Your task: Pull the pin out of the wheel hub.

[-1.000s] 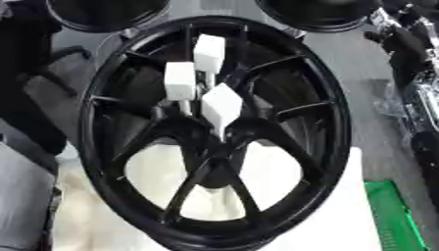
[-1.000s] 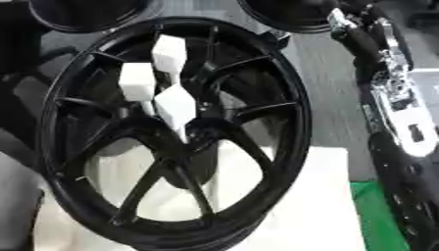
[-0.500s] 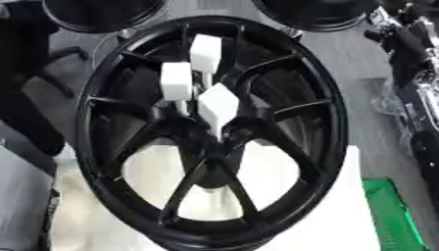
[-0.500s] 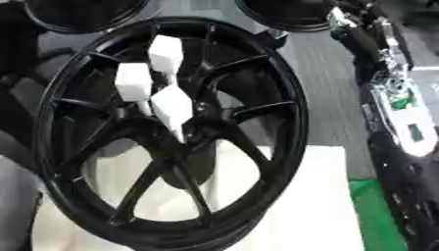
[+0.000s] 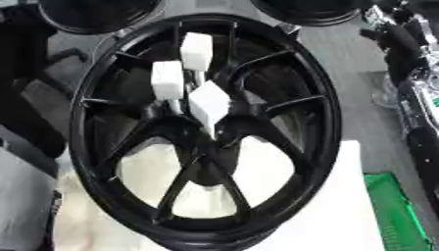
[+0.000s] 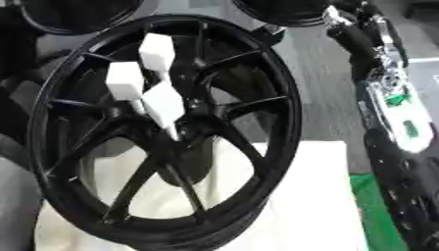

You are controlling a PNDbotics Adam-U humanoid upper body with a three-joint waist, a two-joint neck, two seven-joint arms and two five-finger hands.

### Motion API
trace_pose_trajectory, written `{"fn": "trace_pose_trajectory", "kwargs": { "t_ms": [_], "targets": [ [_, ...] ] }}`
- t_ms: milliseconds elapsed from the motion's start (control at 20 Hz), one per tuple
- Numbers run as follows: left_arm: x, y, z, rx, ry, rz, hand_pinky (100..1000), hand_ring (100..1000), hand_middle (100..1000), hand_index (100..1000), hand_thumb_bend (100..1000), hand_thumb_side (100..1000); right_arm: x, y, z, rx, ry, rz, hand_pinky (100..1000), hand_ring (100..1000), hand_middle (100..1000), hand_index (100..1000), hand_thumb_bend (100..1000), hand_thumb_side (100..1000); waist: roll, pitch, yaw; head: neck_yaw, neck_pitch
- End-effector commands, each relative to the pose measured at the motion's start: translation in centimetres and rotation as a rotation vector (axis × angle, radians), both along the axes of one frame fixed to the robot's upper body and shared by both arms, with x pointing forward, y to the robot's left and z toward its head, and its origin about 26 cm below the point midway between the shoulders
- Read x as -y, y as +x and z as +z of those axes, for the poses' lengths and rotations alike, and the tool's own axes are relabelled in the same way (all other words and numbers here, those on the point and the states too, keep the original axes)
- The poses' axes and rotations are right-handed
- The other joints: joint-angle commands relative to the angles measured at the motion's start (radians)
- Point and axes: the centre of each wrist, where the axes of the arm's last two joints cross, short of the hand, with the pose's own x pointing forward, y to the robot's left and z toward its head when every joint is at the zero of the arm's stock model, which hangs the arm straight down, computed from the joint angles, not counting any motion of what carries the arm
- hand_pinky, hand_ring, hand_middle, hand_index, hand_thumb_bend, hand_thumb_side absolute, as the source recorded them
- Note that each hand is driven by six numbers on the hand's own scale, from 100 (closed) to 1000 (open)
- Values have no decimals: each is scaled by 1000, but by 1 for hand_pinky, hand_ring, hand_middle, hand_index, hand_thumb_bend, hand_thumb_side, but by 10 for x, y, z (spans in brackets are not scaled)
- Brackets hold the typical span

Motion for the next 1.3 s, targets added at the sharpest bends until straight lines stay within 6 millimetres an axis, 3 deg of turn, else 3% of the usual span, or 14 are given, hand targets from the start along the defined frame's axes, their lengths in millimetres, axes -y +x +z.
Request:
{"fn": "trace_pose_trajectory", "kwargs": {
  "t_ms": [50,350,700,1050,1300],
  "targets": [
    [-3,-14,27,-28,185,-4,783,885,886,908,850,620,5,-1,11,20,-42,-6,829,847,826,841,366,332,2,-26,-2,-4,1],
    [12,-23,52,-121,566,-97,827,903,901,928,783,673,7,-2,7,2,-61,-9,829,846,824,841,364,335,15,-30,2,-12,3],
    [31,-25,61,-190,810,-154,851,909,906,938,733,690,11,-3,5,-10,-73,-22,829,847,824,842,364,338,24,-31,10,-36,5],
    [60,-34,59,-279,958,-165,842,870,839,906,735,566,12,-4,4,-16,-80,-21,830,848,824,842,362,339,25,-33,14,-47,9],
    [75,-37,52,-337,1044,-147,833,855,806,886,752,525,12,-3,3,-19,-84,-20,830,849,825,842,363,339,26,-34,14,-52,11]
  ]
}}
